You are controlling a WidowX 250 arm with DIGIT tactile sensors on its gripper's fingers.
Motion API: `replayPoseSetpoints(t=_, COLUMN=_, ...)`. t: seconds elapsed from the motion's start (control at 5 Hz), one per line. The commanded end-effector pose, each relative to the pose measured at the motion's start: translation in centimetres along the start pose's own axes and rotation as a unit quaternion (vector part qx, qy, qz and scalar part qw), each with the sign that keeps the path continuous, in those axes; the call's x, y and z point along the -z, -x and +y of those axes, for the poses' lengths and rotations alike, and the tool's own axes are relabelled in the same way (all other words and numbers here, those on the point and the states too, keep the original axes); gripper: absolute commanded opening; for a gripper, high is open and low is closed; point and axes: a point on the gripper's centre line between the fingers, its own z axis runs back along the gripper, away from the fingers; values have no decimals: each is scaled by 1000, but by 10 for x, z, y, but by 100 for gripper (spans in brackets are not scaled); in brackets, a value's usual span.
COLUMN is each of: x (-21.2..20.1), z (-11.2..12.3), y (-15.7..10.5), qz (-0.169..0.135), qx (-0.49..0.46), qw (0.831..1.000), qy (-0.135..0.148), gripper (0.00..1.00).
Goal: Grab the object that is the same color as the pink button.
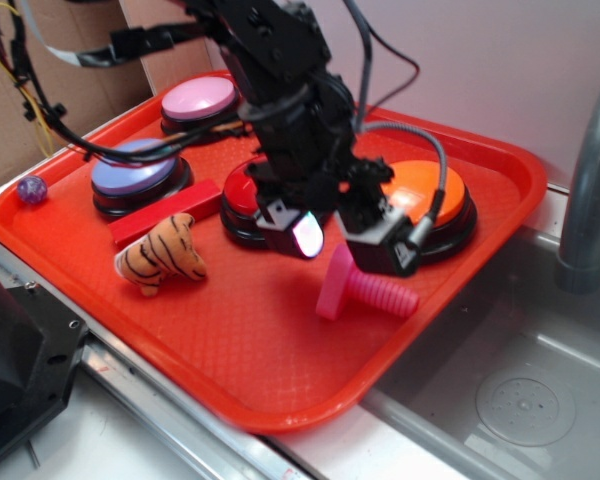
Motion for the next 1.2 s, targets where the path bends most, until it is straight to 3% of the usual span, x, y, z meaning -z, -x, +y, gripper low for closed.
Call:
replayPoseSetpoints(t=0.0, x=-4, z=-8, y=-2, qz=-42, qx=0, qw=999, qy=17, gripper=11)
replayPoseSetpoints(t=0.2, x=-3, z=-8, y=-3, qz=-32, qx=33, qw=999, qy=28, gripper=2)
replayPoseSetpoints(t=0.4, x=-2, z=-9, y=-4, qz=-30, qx=51, qw=998, qy=37, gripper=0)
replayPoseSetpoints(t=0.8, x=-23, z=-5, y=-8, qz=-31, qx=50, qw=998, qy=27, gripper=0)
replayPoseSetpoints(t=1.0, x=-43, z=-2, y=-11, qz=-24, qx=53, qw=998, qy=7, gripper=0)
